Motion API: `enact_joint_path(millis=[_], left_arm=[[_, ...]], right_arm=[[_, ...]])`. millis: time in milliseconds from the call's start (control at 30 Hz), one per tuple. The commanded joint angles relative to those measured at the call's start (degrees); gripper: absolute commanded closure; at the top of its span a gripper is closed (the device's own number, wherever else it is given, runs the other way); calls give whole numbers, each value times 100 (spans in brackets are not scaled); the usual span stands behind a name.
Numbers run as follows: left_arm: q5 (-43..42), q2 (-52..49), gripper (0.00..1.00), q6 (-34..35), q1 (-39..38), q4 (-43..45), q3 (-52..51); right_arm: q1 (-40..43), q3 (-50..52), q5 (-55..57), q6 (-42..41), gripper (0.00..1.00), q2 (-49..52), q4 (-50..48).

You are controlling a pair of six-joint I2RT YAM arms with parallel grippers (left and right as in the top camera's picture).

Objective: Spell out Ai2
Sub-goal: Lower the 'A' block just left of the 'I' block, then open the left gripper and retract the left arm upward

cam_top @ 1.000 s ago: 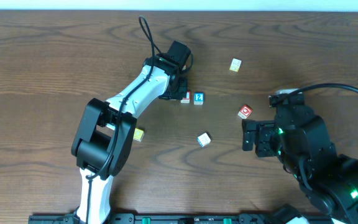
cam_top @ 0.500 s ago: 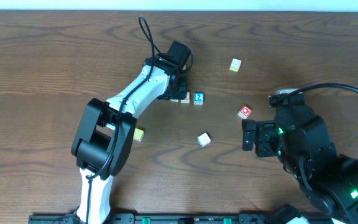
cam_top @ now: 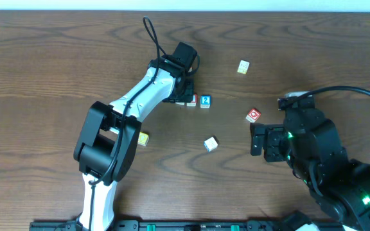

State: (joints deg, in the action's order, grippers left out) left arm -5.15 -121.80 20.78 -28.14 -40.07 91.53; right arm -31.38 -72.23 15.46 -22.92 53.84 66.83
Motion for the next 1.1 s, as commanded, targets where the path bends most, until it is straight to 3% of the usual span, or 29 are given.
enact_joint_path(millis=[0,233,267,367,400,1067], left_arm=[[66,9,56,-149,15,-44,107],[199,120,57,-590,90,-533,1038],[337,120,61,-581,107,-540,1034],[723,116,90,-579,164,-520,894],[800,116,94,-579,188,-511,844],[505,116,94,-269,258,109,-153]], right_arm=[[24,2,81,72,1,-22,7],[24,2,81,72,1,-22,7],[24,2,81,72,1,-22,7],[24,2,79,72,1,-22,7],[24,2,79,72,1,-22,7],[24,2,79,72,1,-22,7]])
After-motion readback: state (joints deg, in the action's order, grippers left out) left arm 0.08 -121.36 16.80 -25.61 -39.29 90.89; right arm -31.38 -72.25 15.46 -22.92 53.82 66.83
